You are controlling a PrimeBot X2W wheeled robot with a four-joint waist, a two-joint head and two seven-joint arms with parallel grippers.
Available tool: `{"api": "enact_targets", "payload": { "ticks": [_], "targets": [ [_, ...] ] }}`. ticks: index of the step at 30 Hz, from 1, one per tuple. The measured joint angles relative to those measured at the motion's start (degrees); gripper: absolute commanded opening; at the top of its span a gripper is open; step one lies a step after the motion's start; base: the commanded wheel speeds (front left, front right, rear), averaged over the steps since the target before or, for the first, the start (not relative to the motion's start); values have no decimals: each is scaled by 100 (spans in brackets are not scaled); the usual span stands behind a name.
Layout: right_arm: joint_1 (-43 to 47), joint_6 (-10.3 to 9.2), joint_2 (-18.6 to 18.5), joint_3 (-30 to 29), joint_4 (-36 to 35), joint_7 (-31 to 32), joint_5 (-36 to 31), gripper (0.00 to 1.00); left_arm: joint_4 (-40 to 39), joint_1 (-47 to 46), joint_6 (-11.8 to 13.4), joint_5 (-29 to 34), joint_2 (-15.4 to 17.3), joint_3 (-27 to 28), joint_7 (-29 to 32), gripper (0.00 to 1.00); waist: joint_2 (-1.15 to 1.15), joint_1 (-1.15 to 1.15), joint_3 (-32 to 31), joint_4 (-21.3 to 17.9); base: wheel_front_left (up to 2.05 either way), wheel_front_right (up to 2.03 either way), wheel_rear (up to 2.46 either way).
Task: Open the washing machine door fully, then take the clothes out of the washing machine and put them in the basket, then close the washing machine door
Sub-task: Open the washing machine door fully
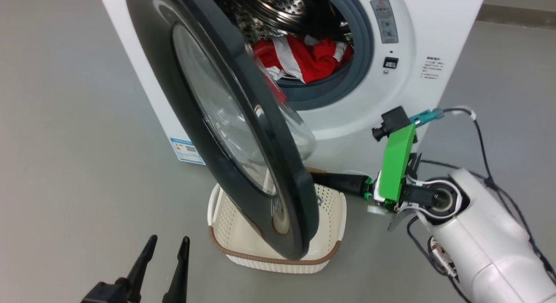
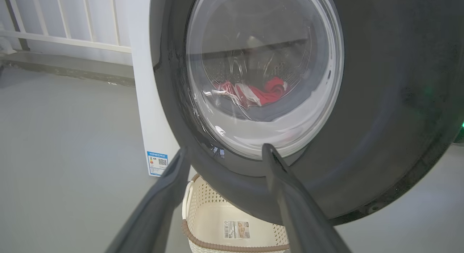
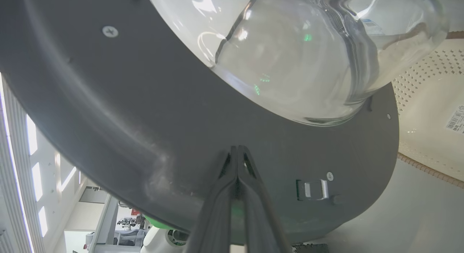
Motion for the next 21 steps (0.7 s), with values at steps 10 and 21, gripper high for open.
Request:
{"api": "enact_targets", "payload": {
  "ticks": [10, 21],
  "targets": [
    [298, 0, 301, 131, -213, -1, 75, 0, 33, 136, 0, 58, -36, 111, 0, 100, 0, 0, -182, 402, 0, 0, 0],
    [373, 0, 453, 158, -278, -122, 23, 0, 58, 224, 0, 99, -88, 271, 0, 100, 0, 0, -250, 803, 0, 0, 0]
  ]
}}
